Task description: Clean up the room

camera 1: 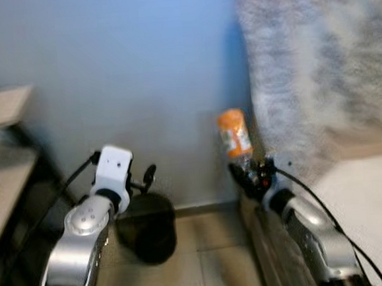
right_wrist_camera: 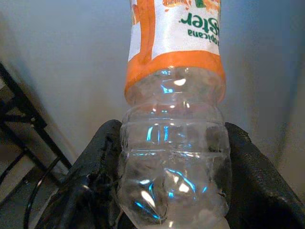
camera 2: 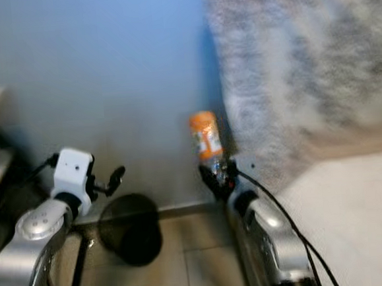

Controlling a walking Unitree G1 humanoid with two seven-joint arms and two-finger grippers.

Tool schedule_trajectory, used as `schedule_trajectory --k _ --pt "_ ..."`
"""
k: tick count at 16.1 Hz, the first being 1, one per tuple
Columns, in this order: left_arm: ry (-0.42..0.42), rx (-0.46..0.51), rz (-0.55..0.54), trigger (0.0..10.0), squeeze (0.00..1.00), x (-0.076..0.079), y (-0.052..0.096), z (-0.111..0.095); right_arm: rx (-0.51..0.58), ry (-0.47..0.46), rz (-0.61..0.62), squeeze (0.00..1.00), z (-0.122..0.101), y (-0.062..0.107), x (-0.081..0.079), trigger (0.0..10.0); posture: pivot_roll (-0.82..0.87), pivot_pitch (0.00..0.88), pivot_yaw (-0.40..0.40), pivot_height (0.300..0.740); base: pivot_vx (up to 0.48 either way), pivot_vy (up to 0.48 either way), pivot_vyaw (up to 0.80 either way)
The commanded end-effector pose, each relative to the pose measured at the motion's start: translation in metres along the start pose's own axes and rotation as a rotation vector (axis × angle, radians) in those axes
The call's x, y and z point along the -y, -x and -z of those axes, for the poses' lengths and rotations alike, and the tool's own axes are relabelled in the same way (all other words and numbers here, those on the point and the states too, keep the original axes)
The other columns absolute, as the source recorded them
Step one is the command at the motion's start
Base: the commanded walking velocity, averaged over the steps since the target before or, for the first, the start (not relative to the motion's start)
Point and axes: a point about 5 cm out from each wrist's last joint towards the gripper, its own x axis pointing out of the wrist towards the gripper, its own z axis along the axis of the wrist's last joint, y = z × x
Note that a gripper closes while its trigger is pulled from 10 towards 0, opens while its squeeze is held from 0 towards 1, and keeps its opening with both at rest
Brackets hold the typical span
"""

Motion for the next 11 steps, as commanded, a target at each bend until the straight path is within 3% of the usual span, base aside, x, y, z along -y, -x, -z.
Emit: schedule_trajectory --k 1,7,11 --pt "-0.002 0.002 -0.026 10.0 0.0 -0.002 0.001 0.001 0.006 0.012 0.001 0.0 -0.002 -0.003 -0.003 10.0 -0.01 0.0 0.025 0.74 0.0 0.0 0.8" --pt "-0.003 0.029 -0.042 10.0 0.0 -0.002 -0.005 0.0 -0.005 -0.059 0.053 0.0 -0.002 -0.007 0.001 10.0 -0.02 0.0 0.012 0.74 0.0 0.0 0.8" --pt "0.007 0.041 -0.047 10.0 0.0 -0.004 -0.007 0.0 -0.015 -0.059 0.12 0.0 -0.002 -0.009 0.008 10.0 -0.02 0.0 0.007 0.74 0.0 0.0 0.0"
